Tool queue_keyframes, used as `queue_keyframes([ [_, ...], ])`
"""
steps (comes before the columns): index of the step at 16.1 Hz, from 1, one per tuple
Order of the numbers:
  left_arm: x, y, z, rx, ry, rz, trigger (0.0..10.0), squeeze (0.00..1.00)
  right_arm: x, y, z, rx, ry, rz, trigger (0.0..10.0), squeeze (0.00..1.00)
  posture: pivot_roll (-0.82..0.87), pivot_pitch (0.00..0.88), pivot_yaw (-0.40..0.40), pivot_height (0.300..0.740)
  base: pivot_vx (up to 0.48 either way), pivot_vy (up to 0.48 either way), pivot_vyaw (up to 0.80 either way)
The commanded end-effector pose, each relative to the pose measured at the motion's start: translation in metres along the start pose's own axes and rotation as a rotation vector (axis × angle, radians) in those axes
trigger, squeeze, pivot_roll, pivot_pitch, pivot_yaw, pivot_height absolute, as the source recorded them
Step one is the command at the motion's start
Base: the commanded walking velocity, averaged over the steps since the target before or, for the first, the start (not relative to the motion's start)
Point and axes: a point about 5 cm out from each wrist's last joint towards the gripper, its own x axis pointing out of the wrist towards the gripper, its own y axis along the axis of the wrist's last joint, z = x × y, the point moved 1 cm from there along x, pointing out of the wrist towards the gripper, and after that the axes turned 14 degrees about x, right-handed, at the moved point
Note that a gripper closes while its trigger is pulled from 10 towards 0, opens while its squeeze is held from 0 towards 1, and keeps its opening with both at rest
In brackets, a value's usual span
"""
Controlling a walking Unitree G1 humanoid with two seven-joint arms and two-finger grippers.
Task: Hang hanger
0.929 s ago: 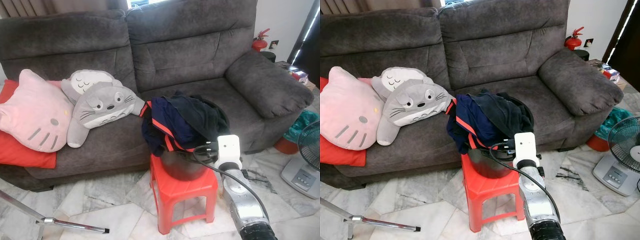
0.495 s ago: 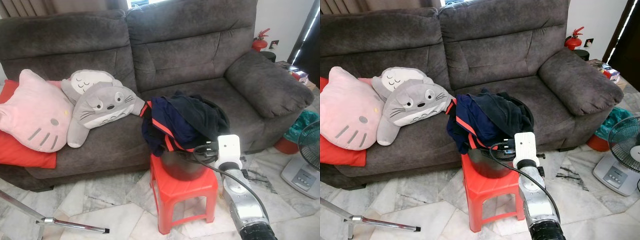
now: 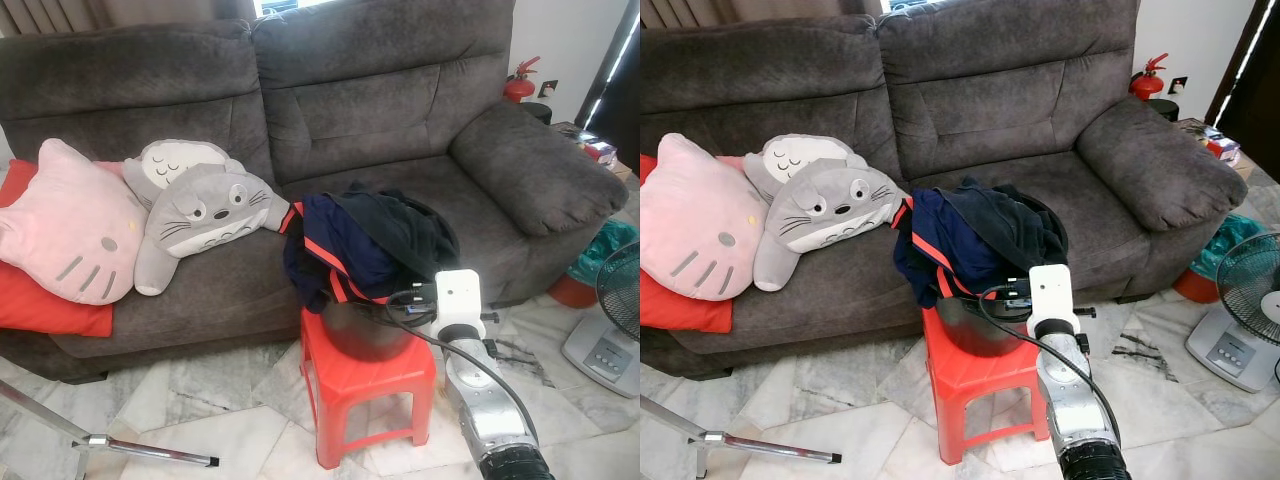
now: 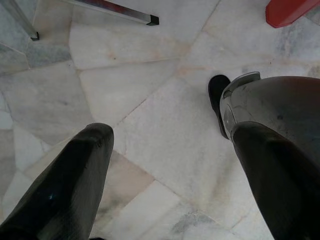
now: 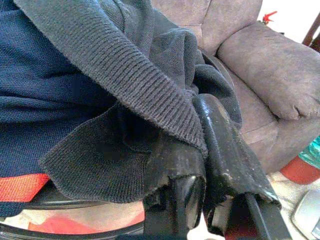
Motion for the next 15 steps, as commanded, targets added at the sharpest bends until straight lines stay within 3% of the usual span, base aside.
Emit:
queue_keyframes([
  [1, -0.001, -0.003, -0.006, 0.016, 0.006, -0.019, 10.0, 0.0, 0.003, 0.006, -0.002, -0.012, -0.001, 0.024, 0.0, 0.0, -0.22, 0.0, 0.107, 0.74, 0.0, 0.0, 0.0],
  [8, 0.0, -0.003, -0.007, 0.018, 0.007, -0.017, 10.0, 0.0, 0.012, 0.032, 0.01, -0.025, -0.099, 0.123, 0.0, 0.0, -0.22, 0.0, 0.113, 0.74, 0.0, 0.0, 0.0],
  [9, 0.0, -0.003, -0.007, 0.018, 0.007, -0.017, 10.0, 0.0, 0.014, 0.043, 0.011, -0.023, -0.113, 0.154, 3.1, 0.0, -0.22, 0.0, 0.114, 0.74, 0.0, 0.0, 0.0],
  [10, 0.0, -0.002, -0.007, 0.018, 0.008, -0.017, 10.0, 0.0, 0.016, 0.051, 0.012, -0.027, -0.119, 0.18, 10.0, 0.0, -0.23, 0.0, 0.115, 0.74, 0.0, 0.0, 0.0],
  [15, 0.0, -0.002, -0.007, 0.023, 0.006, -0.017, 10.0, 0.0, 0.027, 0.11, 0.019, -0.055, -0.144, 0.371, 10.0, 0.0, -0.24, 0.0, 0.126, 0.74, 0.0, 0.0, 0.0],
])
